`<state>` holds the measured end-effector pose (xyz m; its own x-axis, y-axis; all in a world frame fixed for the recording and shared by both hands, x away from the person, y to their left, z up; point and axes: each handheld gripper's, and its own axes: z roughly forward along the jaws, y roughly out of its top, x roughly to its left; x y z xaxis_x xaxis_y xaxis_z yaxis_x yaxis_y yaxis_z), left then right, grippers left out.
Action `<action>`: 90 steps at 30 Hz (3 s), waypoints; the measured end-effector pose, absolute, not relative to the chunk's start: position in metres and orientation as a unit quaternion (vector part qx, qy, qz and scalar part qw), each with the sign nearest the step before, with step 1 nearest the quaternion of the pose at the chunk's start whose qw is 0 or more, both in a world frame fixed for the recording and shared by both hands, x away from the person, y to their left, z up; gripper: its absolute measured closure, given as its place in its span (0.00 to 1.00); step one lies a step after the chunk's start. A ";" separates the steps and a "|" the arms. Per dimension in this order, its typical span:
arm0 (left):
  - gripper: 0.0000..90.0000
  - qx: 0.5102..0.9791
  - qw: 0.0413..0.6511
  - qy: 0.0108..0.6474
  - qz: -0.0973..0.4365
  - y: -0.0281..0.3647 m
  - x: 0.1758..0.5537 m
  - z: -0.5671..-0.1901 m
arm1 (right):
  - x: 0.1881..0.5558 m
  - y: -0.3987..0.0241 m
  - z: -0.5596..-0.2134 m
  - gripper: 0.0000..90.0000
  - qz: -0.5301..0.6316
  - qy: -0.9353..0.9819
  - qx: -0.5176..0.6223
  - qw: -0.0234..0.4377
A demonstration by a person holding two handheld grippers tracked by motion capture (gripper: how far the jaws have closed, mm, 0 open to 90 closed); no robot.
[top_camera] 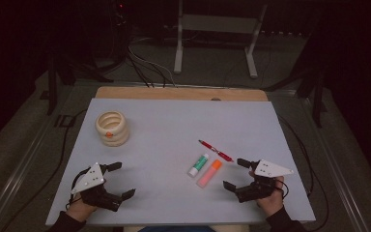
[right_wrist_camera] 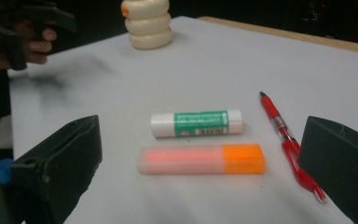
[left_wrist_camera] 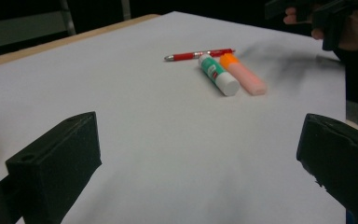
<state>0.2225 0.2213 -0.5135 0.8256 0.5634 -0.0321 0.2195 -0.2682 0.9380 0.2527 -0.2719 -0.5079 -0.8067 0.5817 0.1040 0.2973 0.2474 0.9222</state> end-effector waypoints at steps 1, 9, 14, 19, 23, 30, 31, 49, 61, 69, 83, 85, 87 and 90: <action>0.00 0.782 0.549 0.251 0.156 0.221 0.223 -0.514 | 0.253 -0.272 -0.508 0.00 0.545 0.779 0.282 0.131; 0.00 0.789 0.536 0.257 0.155 0.221 0.225 -0.515 | 0.257 -0.272 -0.507 0.00 0.545 0.783 0.283 0.101; 0.00 0.793 0.530 0.258 0.154 0.219 0.225 -0.513 | 0.256 -0.273 -0.505 0.00 0.551 0.778 0.282 0.109; 0.00 0.798 0.528 0.253 0.143 0.217 0.225 -0.511 | 0.253 -0.270 -0.503 0.00 0.551 0.778 0.276 0.124; 0.00 0.810 0.517 0.237 0.141 0.211 0.222 -0.509 | 0.252 -0.268 -0.503 0.00 0.549 0.778 0.276 0.128; 0.00 0.811 0.528 0.220 0.125 0.208 0.223 -0.496 | 0.250 -0.267 -0.499 0.00 0.561 0.771 0.273 0.129; 0.00 0.810 0.529 0.220 0.126 0.208 0.223 -0.494 | 0.250 -0.268 -0.498 0.00 0.562 0.770 0.273 0.128; 0.00 0.784 0.543 0.259 0.152 0.215 0.239 -0.454 | 0.251 -0.267 -0.497 0.00 0.569 0.763 0.278 0.131; 0.00 0.761 0.540 0.302 0.196 0.232 0.261 -0.435 | 0.251 -0.268 -0.498 0.00 0.571 0.759 0.285 0.132; 0.00 0.743 0.525 0.344 0.232 0.245 0.279 -0.422 | 0.252 -0.266 -0.499 0.00 0.569 0.759 0.288 0.132; 0.00 0.702 0.506 0.416 0.279 0.267 0.311 -0.420 | 0.252 -0.266 -0.500 0.00 0.564 0.762 0.289 0.131; 0.00 0.697 0.496 0.428 0.290 0.270 0.317 -0.422 | 0.252 -0.266 -0.501 0.00 0.564 0.762 0.291 0.131; 0.00 0.692 0.489 0.440 0.296 0.274 0.323 -0.425 | 0.252 -0.266 -0.501 0.00 0.564 0.762 0.290 0.132; 0.00 0.687 0.483 0.463 0.282 0.279 0.334 -0.431 | 0.252 -0.265 -0.501 0.00 0.563 0.762 0.292 0.131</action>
<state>0.3340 0.2793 -0.4311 0.4121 0.9092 -0.0600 0.3641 -0.1040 0.9255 0.2525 -0.2655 -0.5010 -0.7951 0.5925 0.1292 0.2977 0.1958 0.9344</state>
